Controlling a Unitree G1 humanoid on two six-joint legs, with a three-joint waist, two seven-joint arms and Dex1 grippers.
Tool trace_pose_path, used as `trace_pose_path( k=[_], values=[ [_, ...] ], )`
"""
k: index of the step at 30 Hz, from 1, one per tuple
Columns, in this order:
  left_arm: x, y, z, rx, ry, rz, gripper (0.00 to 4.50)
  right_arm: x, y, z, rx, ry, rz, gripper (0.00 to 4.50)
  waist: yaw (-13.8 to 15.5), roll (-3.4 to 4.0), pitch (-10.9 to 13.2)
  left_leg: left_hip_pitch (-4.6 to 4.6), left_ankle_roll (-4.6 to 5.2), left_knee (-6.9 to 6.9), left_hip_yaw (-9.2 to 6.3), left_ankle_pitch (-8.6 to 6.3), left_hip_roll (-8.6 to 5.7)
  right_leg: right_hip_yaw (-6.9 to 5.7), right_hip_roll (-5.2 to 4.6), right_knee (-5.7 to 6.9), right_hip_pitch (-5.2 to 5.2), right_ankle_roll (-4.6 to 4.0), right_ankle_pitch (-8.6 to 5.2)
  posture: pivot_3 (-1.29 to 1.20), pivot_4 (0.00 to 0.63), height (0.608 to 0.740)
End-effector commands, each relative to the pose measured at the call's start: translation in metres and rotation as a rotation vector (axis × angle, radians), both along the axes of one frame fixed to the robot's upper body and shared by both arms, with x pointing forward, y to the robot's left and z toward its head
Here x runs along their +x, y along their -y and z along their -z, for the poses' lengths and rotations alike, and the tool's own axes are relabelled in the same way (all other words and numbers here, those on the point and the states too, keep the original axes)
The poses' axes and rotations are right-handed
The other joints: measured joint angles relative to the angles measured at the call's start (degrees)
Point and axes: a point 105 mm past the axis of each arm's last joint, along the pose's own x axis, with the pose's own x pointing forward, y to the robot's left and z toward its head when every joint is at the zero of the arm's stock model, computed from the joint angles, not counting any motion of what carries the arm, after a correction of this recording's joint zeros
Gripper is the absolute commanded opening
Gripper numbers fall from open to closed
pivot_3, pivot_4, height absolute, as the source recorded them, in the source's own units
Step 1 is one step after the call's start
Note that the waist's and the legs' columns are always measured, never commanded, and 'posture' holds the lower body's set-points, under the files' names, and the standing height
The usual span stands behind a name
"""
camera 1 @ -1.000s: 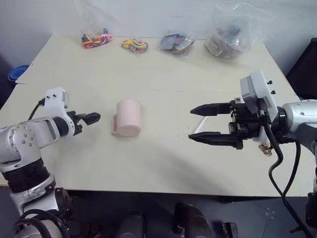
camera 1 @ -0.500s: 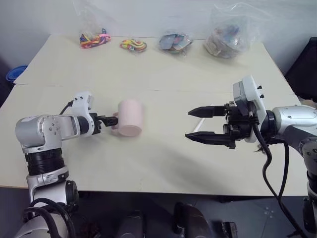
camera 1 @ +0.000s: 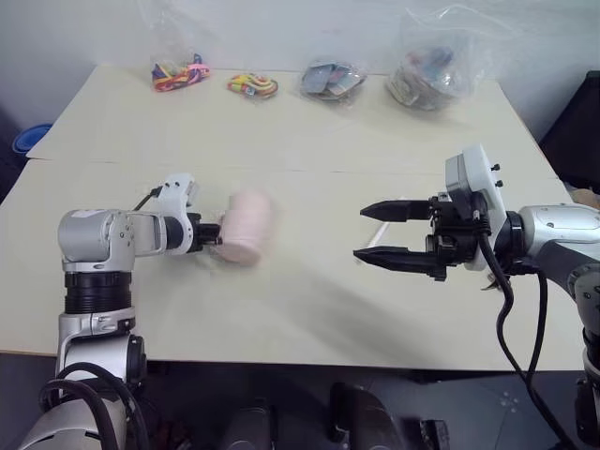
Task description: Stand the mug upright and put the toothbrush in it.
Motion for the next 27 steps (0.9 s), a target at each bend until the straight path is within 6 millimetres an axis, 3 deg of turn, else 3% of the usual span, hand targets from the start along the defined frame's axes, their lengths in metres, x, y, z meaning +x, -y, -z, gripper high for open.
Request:
trace_pose_path(
  k=[1, 3, 5, 10, 12, 16, 18, 22, 27],
  values=[
    [0.011, 0.004, -0.028, -0.032, 0.171, -0.001, 0.02, -0.004, 0.002, -0.009, 0.007, 0.058, 0.005, 3.59, 0.08, 0.0, 0.0, -0.01, 0.0, 0.0, 0.0, 0.0, 0.0, -0.01, 0.0, 0.0, 0.0, 0.0, 0.0, 0.0, 0.15, 0.74],
    [0.024, 0.006, -0.071, 0.04, 0.466, -0.021, 0.02, -0.002, 0.003, -0.007, 0.011, 0.054, 0.023, 3.59, 0.13, -0.02, 0.01, -0.08, 0.0, 0.07, -0.08, 0.0, 0.02, -0.07, -0.01, -0.01, -0.01, 0.0, 0.0, 0.0, 0.15, 0.74],
    [0.027, 0.014, -0.097, 0.075, 0.649, -0.014, 0.02, -0.001, 0.003, -0.005, 0.016, 0.048, 0.038, 3.59, 0.12, -0.04, 0.02, -0.14, 0.0, 0.11, -0.13, 0.0, 0.02, -0.13, -0.03, -0.05, -0.01, 0.0, 0.0, 0.0, 0.15, 0.74],
    [0.027, 0.058, -0.106, 0.159, 0.953, 0.08, 0.02, 0.005, 0.004, -0.001, 0.029, 0.04, 0.08, 3.59, 0.21, -0.03, 0.02, -0.14, 0.0, 0.07, -0.11, 0.0, 0.0, -0.16, -0.05, -0.09, -0.01, 0.0, 0.0, 0.0, 0.15, 0.74],
    [0.029, 0.07, -0.099, 0.116, 1.015, 0.065, 0.02, 0.007, 0.004, 0.001, 0.04, 0.031, 0.096, 3.59, 0.12, -0.04, 0.02, -0.12, 0.0, 0.06, -0.07, 0.0, -0.01, -0.13, -0.06, -0.08, -0.01, 0.01, 0.01, 0.0, 0.15, 0.74],
    [0.043, 0.086, -0.052, 0.167, 1.033, 0.043, 0.02, 0.006, 0.009, 0.008, 0.046, -0.003, 0.118, 3.59, 0.14, -0.04, 0.02, -0.13, 0.01, 0.06, -0.06, 0.0, 0.01, -0.19, -0.03, -0.09, -0.01, 0.01, 0.01, 0.0, 0.15, 0.74],
    [0.046, 0.089, -0.03, 0.169, 1.006, 0.05, 0.02, 0.007, 0.011, 0.009, 0.049, -0.01, 0.134, 3.59, 0.06, -0.04, 0.02, -0.12, 0.03, 0.05, -0.04, 0.0, 0.0, -0.19, -0.03, -0.08, -0.01, 0.01, 0.01, 0.0, 0.15, 0.74],
    [0.044, 0.086, -0.008, 0.176, 0.983, 0.058, 0.02, 0.005, 0.013, 0.009, 0.049, -0.015, 0.144, 3.59, 0.04, -0.04, 0.02, -0.12, 0.03, 0.03, -0.05, 0.0, 0.05, -0.25, -0.04, -0.09, -0.02, 0.01, 0.01, 0.0, 0.15, 0.74],
    [0.029, 0.077, 0.0, 0.163, 0.967, 0.089, 1.36, 0.008, 0.019, 0.01, 0.048, -0.029, 0.174, 3.59, 0.01, -0.03, 0.01, -0.12, 0.04, 0.03, -0.07, 0.0, 0.06, -0.27, -0.04, -0.1, -0.01, 0.01, 0.01, 0.0, 0.15, 0.74]
  ],
)
